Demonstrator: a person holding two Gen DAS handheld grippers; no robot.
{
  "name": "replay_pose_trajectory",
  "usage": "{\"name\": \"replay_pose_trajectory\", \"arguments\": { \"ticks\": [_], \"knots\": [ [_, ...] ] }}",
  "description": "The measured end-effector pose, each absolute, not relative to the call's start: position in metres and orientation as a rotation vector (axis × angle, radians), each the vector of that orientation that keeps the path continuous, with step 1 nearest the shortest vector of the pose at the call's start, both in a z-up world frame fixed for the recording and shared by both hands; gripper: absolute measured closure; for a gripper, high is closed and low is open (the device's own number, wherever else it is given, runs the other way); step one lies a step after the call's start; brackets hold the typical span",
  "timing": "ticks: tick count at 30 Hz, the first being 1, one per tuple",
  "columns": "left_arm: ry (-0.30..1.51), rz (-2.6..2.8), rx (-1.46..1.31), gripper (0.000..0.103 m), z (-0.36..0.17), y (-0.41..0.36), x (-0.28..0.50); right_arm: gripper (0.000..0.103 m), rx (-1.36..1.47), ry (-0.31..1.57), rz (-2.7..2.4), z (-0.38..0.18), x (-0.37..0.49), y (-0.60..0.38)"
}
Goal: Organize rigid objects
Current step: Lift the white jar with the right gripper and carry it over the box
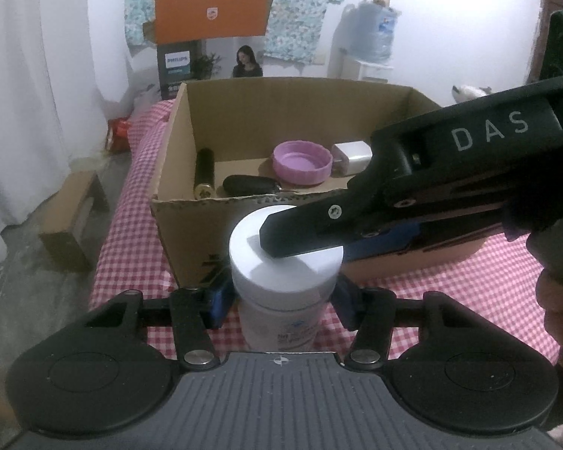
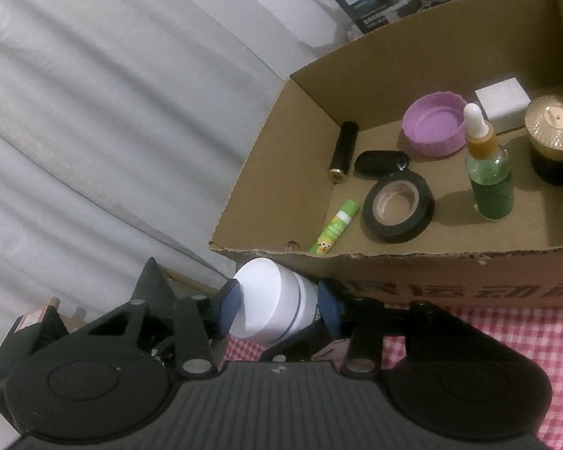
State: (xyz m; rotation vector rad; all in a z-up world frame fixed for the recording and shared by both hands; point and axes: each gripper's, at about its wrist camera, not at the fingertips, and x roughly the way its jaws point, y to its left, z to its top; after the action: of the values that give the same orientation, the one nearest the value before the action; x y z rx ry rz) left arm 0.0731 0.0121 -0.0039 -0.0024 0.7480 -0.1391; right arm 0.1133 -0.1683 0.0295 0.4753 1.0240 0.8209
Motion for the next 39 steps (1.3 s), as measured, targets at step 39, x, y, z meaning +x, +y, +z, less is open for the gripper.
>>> {"name": "replay_pose_trajectory", "arguments": {
  "ticks": [39],
  "knots": [
    [0.437, -0.378, 0.075, 0.050, 0.116, -0.058, 0.093, 0.055, 0.408, 0.584, 0.727, 0.173, 0.090, -0.246]
  ]
}}
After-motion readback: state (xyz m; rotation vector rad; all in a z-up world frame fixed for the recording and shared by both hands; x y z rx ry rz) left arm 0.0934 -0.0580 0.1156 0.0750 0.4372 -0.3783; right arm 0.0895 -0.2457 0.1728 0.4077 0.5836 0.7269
